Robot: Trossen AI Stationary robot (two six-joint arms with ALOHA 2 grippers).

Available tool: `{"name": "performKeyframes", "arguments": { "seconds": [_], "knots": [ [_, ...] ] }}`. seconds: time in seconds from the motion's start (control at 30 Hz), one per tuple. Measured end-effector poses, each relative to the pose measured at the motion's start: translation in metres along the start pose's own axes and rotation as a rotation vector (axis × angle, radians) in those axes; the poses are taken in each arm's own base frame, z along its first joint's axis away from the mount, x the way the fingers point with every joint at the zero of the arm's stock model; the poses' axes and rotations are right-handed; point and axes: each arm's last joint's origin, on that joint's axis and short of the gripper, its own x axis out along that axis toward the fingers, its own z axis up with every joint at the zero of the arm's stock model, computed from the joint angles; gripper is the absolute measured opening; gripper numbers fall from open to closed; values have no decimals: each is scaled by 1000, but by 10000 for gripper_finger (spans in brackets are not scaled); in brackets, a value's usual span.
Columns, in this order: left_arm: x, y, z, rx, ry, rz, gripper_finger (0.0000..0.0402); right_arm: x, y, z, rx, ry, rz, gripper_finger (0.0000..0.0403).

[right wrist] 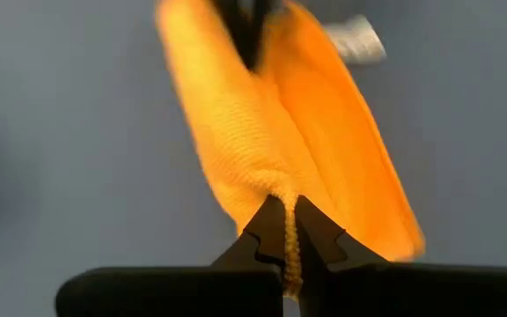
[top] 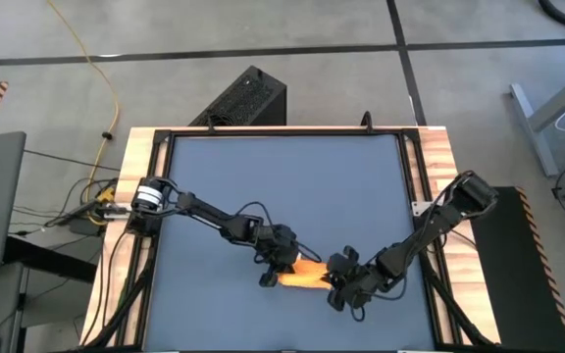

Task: Roll towel into tight, uniform cylinder
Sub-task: Roll the orange towel

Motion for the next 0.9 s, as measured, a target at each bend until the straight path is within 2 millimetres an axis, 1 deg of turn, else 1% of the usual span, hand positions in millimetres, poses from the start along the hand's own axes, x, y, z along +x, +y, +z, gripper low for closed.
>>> {"name": "performKeyframes", "arguments": {
  "seconds": [0.07,0.2,0.3,0.37,0.5,0.67,0.8,0.9],
  "knots": [
    [0,-1,0,0,-3,-6,0,5,-8,-6,63,33,-13,22],
    [0,-2,0,-8,2,-44,0,11,-15,-15,133,33,-26,23],
    [-1,-2,0,-9,2,-64,0,13,-19,-15,148,27,-30,24],
    [-6,-2,4,-8,-7,-55,0,15,-21,-13,153,26,-38,24],
    [-24,-5,15,14,-18,-13,0,18,-26,-9,159,28,-61,24],
    [-51,-12,24,50,17,97,0,23,-33,-3,152,36,-88,24],
    [-73,-19,40,89,-58,197,0,26,-38,2,135,48,-94,24],
    [-79,-25,52,130,-155,261,0,27,-39,4,129,58,-93,24]
  ]
}}
